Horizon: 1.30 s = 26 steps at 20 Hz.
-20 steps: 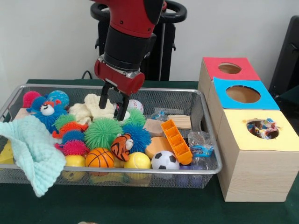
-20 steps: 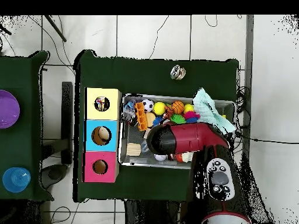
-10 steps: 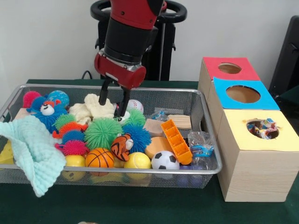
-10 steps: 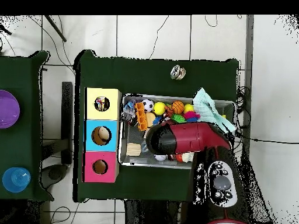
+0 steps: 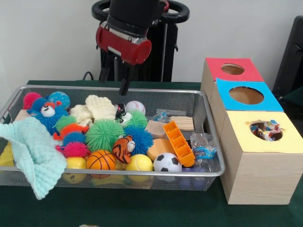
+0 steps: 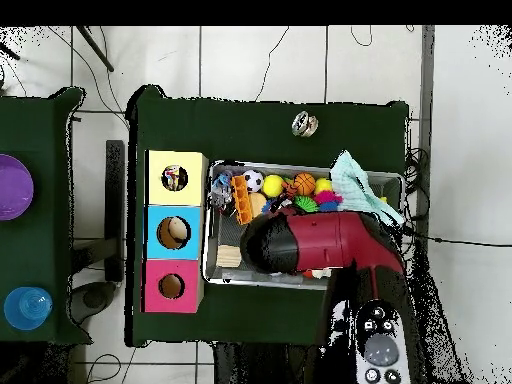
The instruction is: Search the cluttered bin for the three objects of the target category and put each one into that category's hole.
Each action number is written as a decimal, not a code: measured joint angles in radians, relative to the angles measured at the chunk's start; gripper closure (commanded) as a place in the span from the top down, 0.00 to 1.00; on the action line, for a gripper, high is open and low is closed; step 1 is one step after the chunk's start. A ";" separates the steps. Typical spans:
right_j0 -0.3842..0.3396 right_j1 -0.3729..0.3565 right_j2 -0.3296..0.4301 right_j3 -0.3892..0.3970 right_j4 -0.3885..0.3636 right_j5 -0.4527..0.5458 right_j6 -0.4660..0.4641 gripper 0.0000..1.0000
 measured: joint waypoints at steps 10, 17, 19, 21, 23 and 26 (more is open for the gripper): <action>0.017 -0.107 -0.003 0.025 0.000 0.050 0.000 1.00; 0.017 -0.121 -0.003 0.025 0.000 0.050 0.000 1.00; 0.017 -0.122 -0.003 0.025 0.000 0.050 0.000 1.00; 0.017 -0.122 -0.003 0.025 0.000 0.050 0.000 1.00; 0.017 -0.122 -0.003 0.025 0.000 0.050 0.000 1.00; 0.017 -0.122 -0.003 0.025 0.000 0.050 0.000 1.00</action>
